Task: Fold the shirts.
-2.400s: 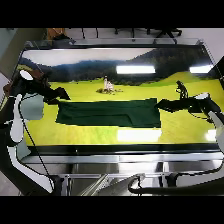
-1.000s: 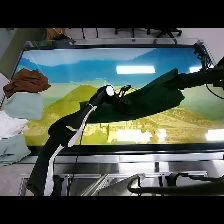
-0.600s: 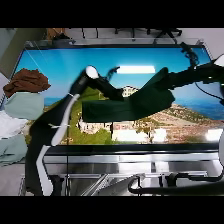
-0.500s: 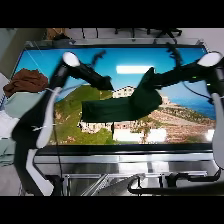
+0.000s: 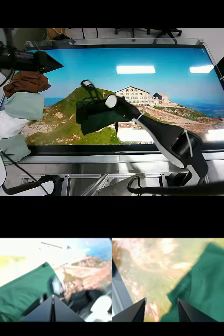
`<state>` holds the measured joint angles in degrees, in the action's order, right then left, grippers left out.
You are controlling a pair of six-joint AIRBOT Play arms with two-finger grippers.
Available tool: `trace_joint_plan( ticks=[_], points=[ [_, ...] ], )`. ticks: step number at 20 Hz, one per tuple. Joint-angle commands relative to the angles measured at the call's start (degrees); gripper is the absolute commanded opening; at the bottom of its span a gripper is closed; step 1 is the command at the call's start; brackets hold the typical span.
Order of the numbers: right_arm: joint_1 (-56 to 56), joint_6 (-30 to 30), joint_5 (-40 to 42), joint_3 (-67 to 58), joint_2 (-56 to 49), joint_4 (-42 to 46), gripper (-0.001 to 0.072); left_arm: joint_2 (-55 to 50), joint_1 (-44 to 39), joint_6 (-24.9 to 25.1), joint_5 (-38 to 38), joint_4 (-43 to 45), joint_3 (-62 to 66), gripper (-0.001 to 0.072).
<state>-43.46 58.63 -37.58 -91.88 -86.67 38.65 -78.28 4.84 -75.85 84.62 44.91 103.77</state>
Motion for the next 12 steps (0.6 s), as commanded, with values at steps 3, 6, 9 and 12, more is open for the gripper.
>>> trace_joint_plan(
  ticks=[3, 6, 9, 12],
  points=[
    [3.4, 6.6, -5.2, -0.1, 6.6, 14.4, 0.0452, 7.2, 4.8, 3.9, -1.8, 0.0, -7.9, 0.0010],
    [16.7, 16.9, -16.0, -0.1, 13.3, 23.0, 0.0460, 7.4, 6.1, 3.9, -1.2, 0.0, -8.3, 0.0009],
    [30.4, 20.9, -28.1, 0.6, 13.8, 23.9, 0.0563, 7.4, 6.1, 3.9, -0.3, 0.0, -8.3, 0.0009],
    [36.4, 20.7, -30.8, 5.4, 10.2, 21.5, 0.0613, 7.4, 6.0, 3.8, -0.3, 0.0, -8.3, 0.0010]
  ],
)
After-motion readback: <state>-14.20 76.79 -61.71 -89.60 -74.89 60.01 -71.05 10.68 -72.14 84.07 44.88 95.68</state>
